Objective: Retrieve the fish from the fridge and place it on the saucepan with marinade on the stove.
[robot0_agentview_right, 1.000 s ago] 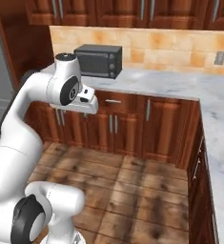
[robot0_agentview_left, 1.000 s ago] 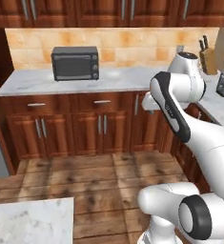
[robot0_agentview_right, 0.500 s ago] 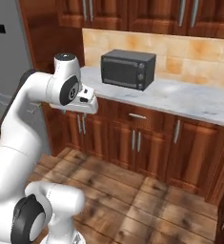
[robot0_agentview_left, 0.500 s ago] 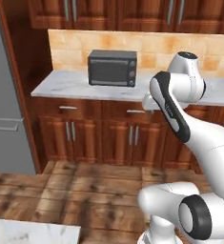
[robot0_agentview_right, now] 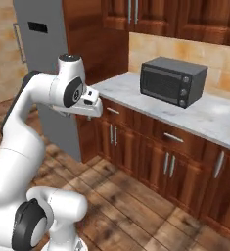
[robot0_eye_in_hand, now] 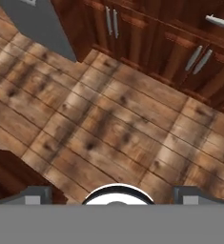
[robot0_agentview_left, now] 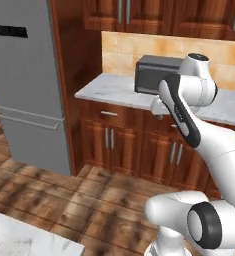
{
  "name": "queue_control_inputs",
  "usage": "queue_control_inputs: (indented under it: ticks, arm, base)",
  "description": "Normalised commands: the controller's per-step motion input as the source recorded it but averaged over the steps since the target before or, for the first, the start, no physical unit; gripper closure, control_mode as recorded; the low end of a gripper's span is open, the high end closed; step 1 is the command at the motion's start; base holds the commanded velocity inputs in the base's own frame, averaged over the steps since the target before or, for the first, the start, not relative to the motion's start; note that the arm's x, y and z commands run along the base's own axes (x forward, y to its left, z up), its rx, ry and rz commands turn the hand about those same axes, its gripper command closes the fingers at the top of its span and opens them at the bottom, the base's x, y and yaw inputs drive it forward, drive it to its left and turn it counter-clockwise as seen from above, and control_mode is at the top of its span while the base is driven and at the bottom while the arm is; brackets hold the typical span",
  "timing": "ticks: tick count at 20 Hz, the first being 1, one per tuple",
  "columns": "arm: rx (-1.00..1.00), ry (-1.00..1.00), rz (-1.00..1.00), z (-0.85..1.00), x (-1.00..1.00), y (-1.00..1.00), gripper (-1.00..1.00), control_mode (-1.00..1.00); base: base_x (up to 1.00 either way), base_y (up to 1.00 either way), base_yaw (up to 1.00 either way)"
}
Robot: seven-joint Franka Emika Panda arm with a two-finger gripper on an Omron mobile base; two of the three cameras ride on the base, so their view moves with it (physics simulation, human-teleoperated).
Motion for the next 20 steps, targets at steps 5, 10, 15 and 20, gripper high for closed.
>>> queue_control_inputs:
  ticks: [5,10,15,20]
  arm:
    - [0.0,0.0,0.0,0.0,0.0,0.0,-1.0,1.0]
    - [0.0,0.0,0.0,0.0,0.0,0.0,-1.0,1.0]
    - [0.0,0.0,0.0,0.0,0.0,0.0,-1.0,1.0]
    - [0.0,0.0,0.0,0.0,0.0,0.0,-1.0,1.0]
  base:
    - [0.23,-0.03,0.55]
    - [0.29,-0.12,0.54]
    - [0.5,-0.41,0.4]
    - [0.31,-0.38,0.4]
